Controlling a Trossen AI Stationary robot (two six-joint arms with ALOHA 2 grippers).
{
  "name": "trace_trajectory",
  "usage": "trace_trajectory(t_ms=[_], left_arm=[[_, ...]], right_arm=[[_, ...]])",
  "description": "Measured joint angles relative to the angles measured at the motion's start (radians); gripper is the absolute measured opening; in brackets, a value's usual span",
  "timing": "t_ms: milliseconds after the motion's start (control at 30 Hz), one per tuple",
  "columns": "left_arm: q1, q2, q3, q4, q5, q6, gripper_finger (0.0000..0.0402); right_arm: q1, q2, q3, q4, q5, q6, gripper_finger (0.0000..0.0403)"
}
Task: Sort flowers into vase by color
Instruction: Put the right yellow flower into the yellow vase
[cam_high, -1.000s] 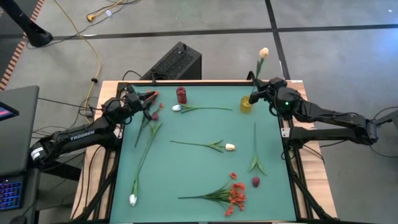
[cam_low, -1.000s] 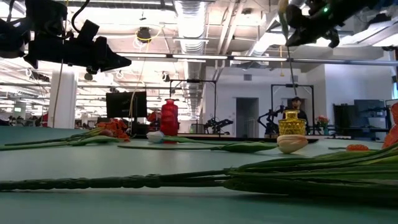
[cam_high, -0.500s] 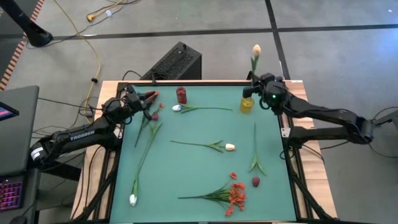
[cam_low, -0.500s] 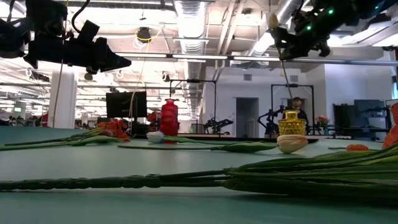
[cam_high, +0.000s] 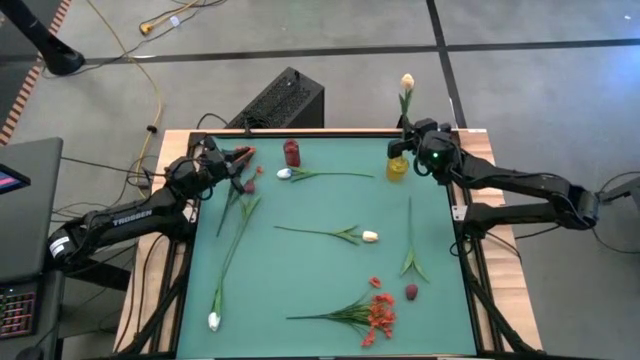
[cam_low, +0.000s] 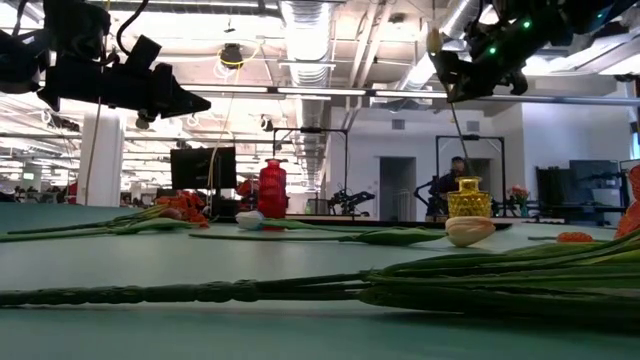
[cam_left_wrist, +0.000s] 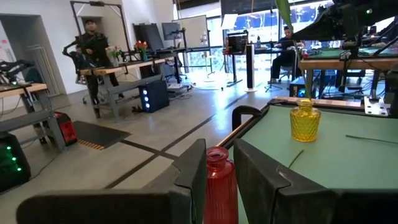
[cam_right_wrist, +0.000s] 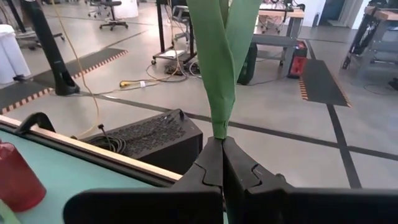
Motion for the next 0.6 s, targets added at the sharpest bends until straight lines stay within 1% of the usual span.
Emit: trace_trajectory(t_ms=[67,267,467,600], left_arm=[[0.000,0.000,0.000,0.000,0.000,0.000,0.0070],[0.000,0.000,0.000,0.000,0.000,0.000,0.0070],[0.000,0.000,0.000,0.000,0.000,-0.001,0.0070],[0.000,0.000,0.000,0.000,0.000,-0.002,0.0070]], right_arm=[[0.000,0.009,-0.012,0.027,0.001,0.002,0.0018],[-0.013,0.011,-0.145,0.202,0.001,0.002,0.0018],[-0.004,0.003,-0.182,0.205,0.003,0.008,0.0019],[0.008,0.004,-0.184,0.162,0.002,0.026,0.0033]])
